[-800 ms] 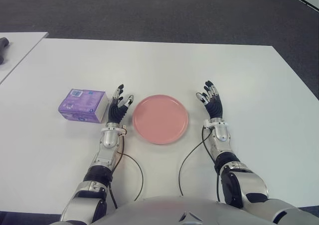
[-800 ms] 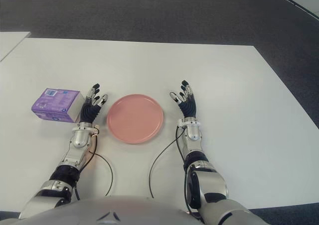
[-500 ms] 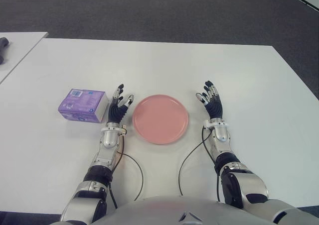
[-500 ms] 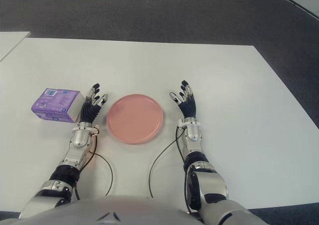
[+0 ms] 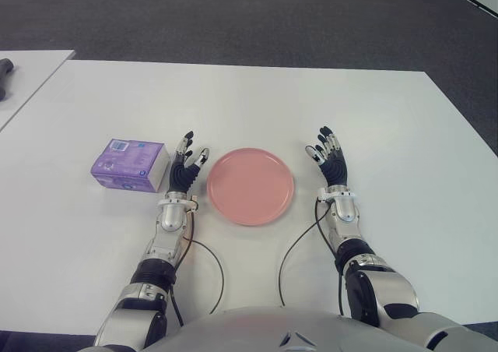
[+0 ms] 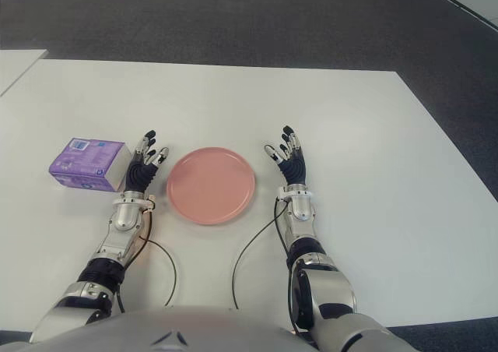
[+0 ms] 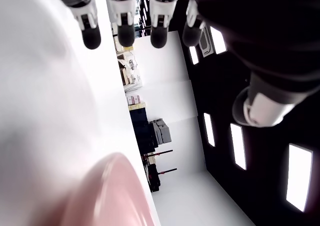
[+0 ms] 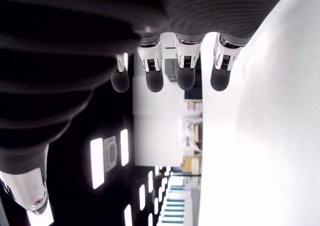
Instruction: Put the tissue paper into the plate.
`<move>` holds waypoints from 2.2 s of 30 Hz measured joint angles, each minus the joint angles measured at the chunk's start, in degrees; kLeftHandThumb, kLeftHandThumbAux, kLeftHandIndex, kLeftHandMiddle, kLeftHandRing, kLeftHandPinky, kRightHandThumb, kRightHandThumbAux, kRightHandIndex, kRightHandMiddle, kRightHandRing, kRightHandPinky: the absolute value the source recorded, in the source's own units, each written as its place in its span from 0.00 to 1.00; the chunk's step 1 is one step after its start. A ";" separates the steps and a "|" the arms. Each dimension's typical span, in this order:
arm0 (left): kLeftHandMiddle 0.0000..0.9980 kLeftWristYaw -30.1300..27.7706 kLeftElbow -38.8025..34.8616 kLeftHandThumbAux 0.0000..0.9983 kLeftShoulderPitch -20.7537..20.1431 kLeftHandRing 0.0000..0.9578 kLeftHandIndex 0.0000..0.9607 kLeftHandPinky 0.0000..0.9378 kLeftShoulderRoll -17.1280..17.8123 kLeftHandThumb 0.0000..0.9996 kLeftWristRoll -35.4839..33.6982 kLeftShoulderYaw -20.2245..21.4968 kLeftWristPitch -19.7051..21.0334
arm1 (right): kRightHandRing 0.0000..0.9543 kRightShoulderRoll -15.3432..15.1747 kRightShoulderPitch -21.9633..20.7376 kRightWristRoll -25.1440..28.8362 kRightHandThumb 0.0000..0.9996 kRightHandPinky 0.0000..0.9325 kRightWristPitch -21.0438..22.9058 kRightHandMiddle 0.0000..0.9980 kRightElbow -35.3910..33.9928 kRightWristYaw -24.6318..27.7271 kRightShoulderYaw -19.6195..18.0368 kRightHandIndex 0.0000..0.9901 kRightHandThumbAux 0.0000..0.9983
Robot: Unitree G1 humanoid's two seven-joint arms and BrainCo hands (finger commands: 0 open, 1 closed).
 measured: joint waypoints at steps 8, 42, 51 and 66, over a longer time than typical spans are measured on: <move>0.00 0.13 0.01 0.50 -0.01 0.00 0.00 0.00 0.00 0.00 0.48 0.00 0.00 | 0.00 -0.01 0.00 0.00 0.05 0.00 0.00 0.00 0.00 -0.09 0.06 0.00 0.59; 0.00 -24.75 -47.06 0.39 4.01 0.00 0.00 0.00 18.60 0.06 0.60 0.07 24.84 | 0.00 0.34 -1.09 -0.11 0.05 0.00 0.02 0.00 1.44 -1.30 0.30 0.00 0.59; 0.00 -25.41 -44.67 0.32 -1.95 0.00 0.00 0.00 22.23 0.13 1.91 1.05 25.02 | 0.00 1.18 -2.10 -0.44 0.05 0.00 0.11 0.00 2.37 -1.78 0.52 0.00 0.59; 0.00 -17.17 -41.09 0.29 -6.90 0.00 0.00 0.00 39.18 0.14 23.24 5.34 16.27 | 0.00 1.60 -2.22 -0.78 0.05 0.00 0.11 0.00 2.69 -2.61 0.72 0.00 0.59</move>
